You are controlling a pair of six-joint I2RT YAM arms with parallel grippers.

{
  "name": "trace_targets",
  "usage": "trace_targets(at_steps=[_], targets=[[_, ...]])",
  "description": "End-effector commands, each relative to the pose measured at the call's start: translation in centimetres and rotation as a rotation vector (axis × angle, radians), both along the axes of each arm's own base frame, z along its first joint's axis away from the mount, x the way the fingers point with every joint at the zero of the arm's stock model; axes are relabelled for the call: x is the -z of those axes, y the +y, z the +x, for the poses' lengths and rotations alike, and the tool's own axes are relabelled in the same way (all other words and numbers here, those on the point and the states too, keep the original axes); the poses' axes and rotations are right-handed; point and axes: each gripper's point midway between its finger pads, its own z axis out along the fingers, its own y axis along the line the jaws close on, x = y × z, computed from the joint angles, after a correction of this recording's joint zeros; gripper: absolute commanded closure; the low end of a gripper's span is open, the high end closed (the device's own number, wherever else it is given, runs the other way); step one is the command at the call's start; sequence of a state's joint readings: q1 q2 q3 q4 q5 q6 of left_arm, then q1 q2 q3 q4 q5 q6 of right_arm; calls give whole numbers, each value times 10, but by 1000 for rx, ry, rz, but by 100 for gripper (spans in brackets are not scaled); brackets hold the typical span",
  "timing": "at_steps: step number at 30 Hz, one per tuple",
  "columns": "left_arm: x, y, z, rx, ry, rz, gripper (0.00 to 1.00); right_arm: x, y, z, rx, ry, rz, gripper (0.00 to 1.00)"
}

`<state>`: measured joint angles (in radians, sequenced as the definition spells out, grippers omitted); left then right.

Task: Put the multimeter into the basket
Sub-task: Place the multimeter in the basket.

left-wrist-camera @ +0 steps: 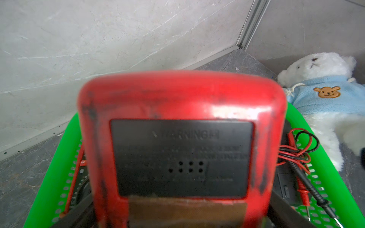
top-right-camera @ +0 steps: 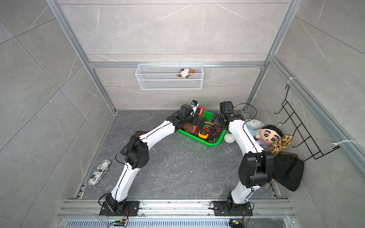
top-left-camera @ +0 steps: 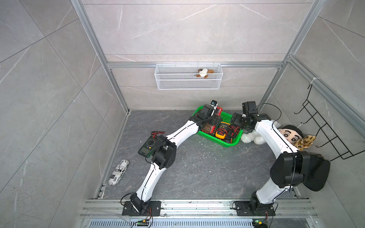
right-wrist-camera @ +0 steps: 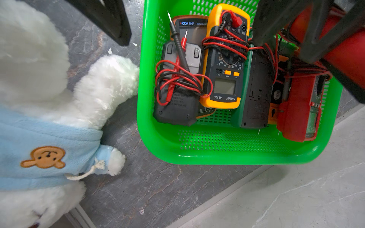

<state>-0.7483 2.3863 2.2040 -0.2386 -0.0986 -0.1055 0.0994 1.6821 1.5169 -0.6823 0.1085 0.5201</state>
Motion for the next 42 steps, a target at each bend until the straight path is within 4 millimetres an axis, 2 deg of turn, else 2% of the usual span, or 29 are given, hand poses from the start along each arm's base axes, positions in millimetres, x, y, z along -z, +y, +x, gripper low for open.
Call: trace_targets(at_steps=[1, 3, 4, 6, 7, 9, 12, 16, 24, 31, 33, 38, 40, 42], targets=[[-36, -12, 10, -2, -79, -98, 98, -9, -4, -2, -3, -23, -25, 0], [-31, -13, 10, -4, -67, -96, 93, -11, -4, -3, -1, -26, -26, 0], [-27, -12, 10, -11, -62, -90, 87, -11, -4, -3, -2, -27, -25, 0], [-20, -10, 12, -25, -56, -73, 65, -12, -4, -3, -2, -28, -24, 0], [-16, -9, 12, -30, -53, -64, 48, -11, -3, -3, -4, -27, -22, 0], [-12, -7, 13, -41, -50, -53, 31, -12, -2, -2, -9, -31, -17, 0], [-10, -6, 15, -50, -50, -49, 15, -14, 0, 0, -16, -37, -10, 0], [-14, -6, 15, -51, -56, -56, 1, -16, 2, 1, -25, -45, -2, 0], [-19, -8, 15, -42, -64, -72, 2, -20, 3, 4, -36, -48, -5, 0], [-37, -21, 8, 30, -75, -144, 2, -23, 12, 10, -91, -67, 17, 0], [-35, -20, 8, 30, -80, -143, 2, -33, 28, 20, -177, -113, 64, 0], [-27, -18, 9, 25, -82, -120, 2, -64, 87, 43, -463, -231, 271, 2], [-27, -18, 8, 27, -85, -120, 2, -65, 99, 50, -517, -241, 316, 2], [-28, -18, 8, 32, -88, -123, 2, -55, 99, 61, -512, -212, 317, 2]])
